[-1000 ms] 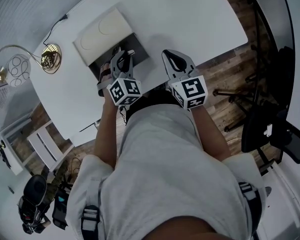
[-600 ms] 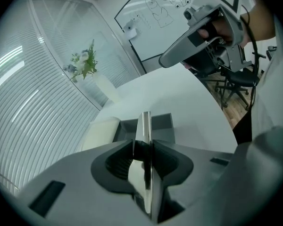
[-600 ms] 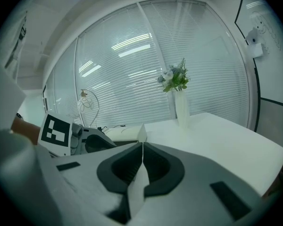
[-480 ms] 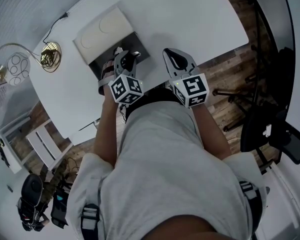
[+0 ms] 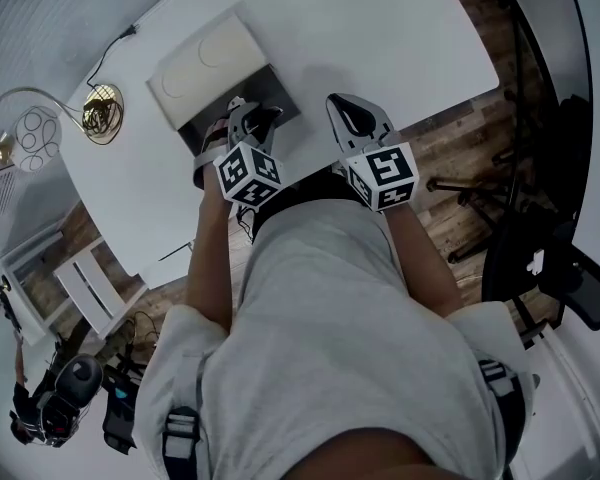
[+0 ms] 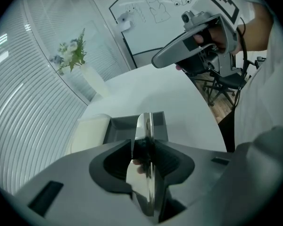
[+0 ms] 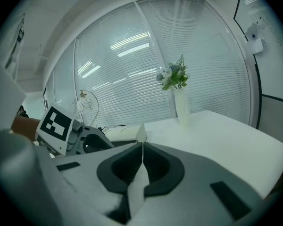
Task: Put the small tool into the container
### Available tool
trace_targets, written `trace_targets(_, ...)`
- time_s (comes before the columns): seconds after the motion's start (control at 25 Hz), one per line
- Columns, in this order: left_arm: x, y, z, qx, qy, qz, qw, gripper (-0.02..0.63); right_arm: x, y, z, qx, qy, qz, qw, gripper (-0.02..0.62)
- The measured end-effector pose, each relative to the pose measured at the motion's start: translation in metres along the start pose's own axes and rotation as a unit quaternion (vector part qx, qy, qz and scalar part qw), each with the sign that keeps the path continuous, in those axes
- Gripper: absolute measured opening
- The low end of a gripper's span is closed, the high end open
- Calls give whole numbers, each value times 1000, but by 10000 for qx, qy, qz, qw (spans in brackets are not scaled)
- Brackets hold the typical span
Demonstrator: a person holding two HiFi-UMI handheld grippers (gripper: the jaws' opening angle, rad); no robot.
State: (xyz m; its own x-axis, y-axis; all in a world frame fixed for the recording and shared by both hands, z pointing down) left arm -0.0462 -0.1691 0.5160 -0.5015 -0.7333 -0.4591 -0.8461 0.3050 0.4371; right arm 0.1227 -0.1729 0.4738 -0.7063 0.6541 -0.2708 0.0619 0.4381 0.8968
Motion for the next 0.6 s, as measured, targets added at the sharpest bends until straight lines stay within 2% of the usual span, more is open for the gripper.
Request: trace_targets(0.6, 4, 2, -17, 190, 65, -3, 9998, 141, -4, 5, 2, 38, 18, -87, 10000, 28)
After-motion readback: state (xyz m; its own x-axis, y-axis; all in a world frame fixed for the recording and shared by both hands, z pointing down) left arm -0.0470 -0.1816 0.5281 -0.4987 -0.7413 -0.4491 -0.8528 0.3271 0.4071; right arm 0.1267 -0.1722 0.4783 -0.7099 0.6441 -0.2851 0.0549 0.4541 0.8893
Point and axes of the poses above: the fingertips, and each gripper's own axes: z backward along the fingers, x to its left, y out of its underside, the point moved 7 cm from there along z, backward along the fingers, and after that the axes turned 7 degrees about -y, right-handed, at the moved point
